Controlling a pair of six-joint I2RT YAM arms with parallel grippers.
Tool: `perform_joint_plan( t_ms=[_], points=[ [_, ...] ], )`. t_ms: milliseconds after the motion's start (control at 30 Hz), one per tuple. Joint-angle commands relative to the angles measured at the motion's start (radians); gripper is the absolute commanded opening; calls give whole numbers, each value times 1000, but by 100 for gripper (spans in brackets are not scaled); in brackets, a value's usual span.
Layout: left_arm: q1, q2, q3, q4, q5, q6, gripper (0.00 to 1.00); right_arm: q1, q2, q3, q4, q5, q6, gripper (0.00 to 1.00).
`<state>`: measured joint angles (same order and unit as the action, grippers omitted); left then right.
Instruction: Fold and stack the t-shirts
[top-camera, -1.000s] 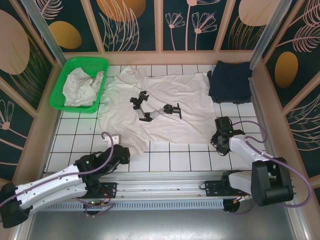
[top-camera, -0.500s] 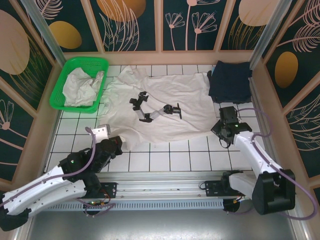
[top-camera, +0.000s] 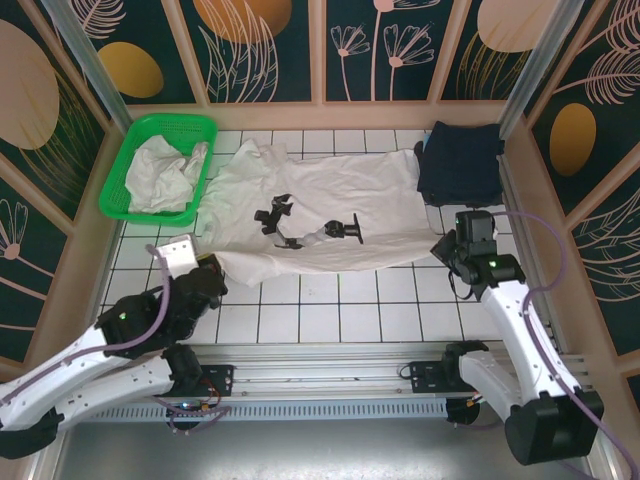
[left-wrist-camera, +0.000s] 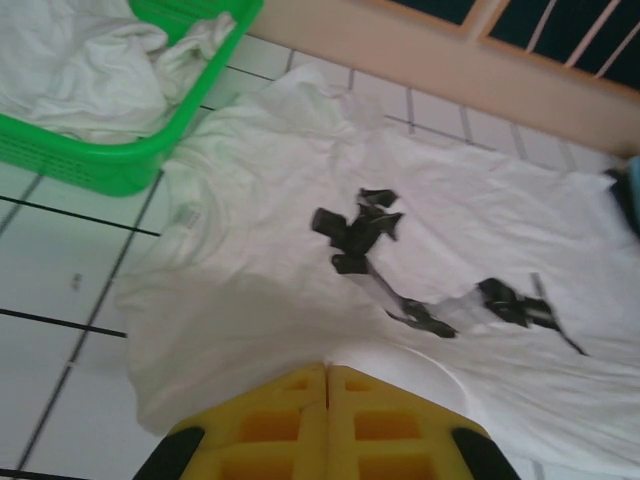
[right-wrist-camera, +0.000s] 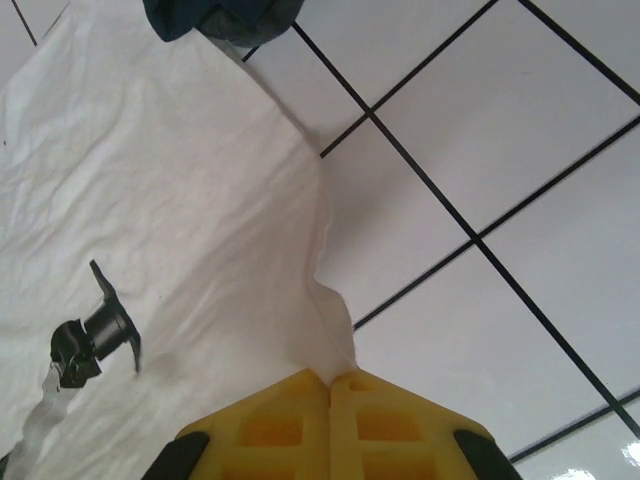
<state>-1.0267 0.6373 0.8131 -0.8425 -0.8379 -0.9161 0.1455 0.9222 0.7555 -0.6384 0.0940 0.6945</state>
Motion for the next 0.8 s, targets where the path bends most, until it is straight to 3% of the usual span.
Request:
perform_joint_plan(
  t_ms=[0,100,267,400,633,767],
  points=[
    [5,55,48,-10,-165,63,0,-9,115,44,132,-48,-51,0],
    [81,181,89,13,-170,104,0,-9,229,94,190,-51,-70,0],
    [316,315,43,337,107,346,0,-12,371,147,264,-73,-90,0],
    [449,447,64,433,232,428,0,-25,455,190,272,-39,-116,0],
    [544,631,111,542,359,495,0,-58,569,239,312,-42,-145,0],
    [582,728,153,561,366,529,0,-59,639,288,318,-29,-169,0]
  ],
)
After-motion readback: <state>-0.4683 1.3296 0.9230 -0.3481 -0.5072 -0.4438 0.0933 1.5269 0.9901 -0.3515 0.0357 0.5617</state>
